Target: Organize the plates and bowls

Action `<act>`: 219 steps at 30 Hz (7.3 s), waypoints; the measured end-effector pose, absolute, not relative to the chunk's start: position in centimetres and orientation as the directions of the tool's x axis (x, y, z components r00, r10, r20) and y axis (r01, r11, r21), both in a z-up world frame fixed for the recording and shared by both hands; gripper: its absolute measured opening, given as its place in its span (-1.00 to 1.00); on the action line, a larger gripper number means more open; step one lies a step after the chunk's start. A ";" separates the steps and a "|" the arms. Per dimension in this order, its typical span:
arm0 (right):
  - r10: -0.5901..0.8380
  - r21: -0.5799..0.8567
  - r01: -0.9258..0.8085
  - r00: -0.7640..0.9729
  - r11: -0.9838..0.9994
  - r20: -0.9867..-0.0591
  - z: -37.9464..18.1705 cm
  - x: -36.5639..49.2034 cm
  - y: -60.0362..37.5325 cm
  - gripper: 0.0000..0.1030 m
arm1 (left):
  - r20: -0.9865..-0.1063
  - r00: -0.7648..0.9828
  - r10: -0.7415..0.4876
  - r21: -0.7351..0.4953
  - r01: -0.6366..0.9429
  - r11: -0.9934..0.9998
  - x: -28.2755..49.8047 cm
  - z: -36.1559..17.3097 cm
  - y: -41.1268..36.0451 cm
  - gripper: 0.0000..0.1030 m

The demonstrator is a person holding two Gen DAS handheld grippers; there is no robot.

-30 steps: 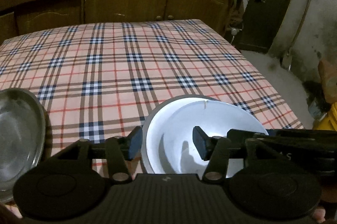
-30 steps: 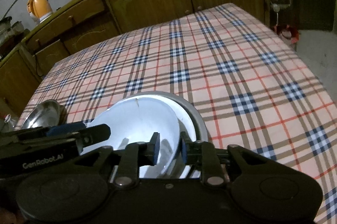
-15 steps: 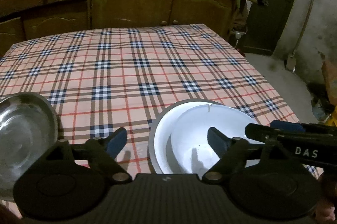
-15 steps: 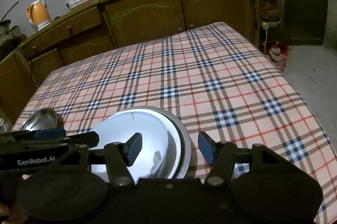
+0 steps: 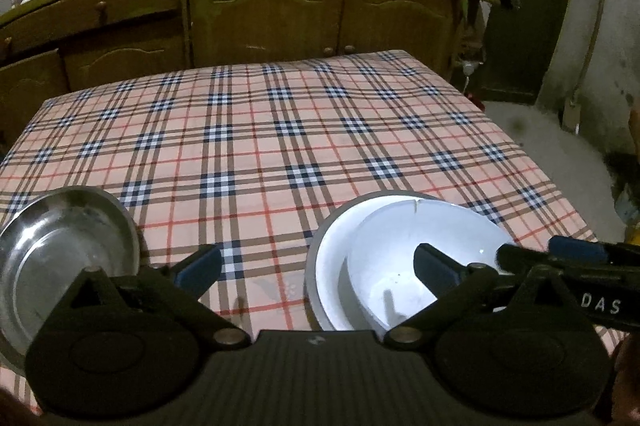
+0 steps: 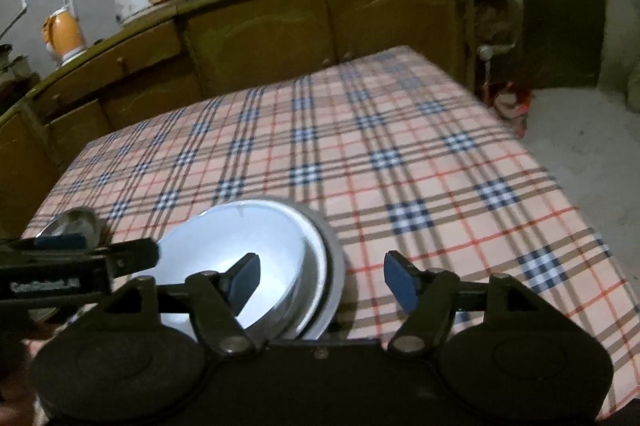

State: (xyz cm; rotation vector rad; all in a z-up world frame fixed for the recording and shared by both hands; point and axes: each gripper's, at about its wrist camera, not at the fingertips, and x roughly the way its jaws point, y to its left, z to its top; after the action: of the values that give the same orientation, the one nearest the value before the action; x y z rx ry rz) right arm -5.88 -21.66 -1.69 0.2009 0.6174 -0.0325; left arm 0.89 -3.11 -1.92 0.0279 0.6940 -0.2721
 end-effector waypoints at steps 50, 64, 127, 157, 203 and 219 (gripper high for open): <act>0.151 0.333 0.071 0.790 0.940 -0.595 -5.6 -3.6 -23.4 0.58 | -0.694 0.662 -0.281 -0.114 0.285 0.952 3.9 -5.6 -3.3 1.00; 0.327 0.525 0.027 0.754 0.851 -0.570 -7.4 -1.3 -24.7 0.58 | -0.689 0.580 -0.433 -0.211 0.412 0.887 5.9 -7.6 -4.2 0.86; 0.242 0.556 0.067 0.853 0.828 -0.463 6.5 -4.9 -29.6 0.03 | -0.551 0.622 -0.556 -0.237 0.522 0.820 3.7 5.5 -10.0 0.28; 0.297 0.542 0.006 0.830 0.841 -0.471 5.8 -3.8 -26.0 0.03 | -0.556 0.650 -0.518 -0.256 0.459 0.851 3.5 4.8 -6.5 0.28; 0.339 0.514 -0.054 0.809 0.856 -0.480 6.2 -3.3 -22.3 0.03 | -0.551 0.677 -0.487 -0.277 0.402 0.873 2.4 5.0 -2.9 0.29; 0.357 0.503 -0.083 0.802 0.860 -0.478 6.6 -3.3 -20.8 0.03 | -0.543 0.694 -0.472 -0.283 0.379 0.881 1.9 5.2 -1.5 0.29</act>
State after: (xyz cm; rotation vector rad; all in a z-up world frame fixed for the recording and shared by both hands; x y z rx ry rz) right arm -3.31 -20.79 6.57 0.4847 0.5976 0.2462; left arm 1.94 -1.50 5.15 -0.1533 0.6471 -0.4770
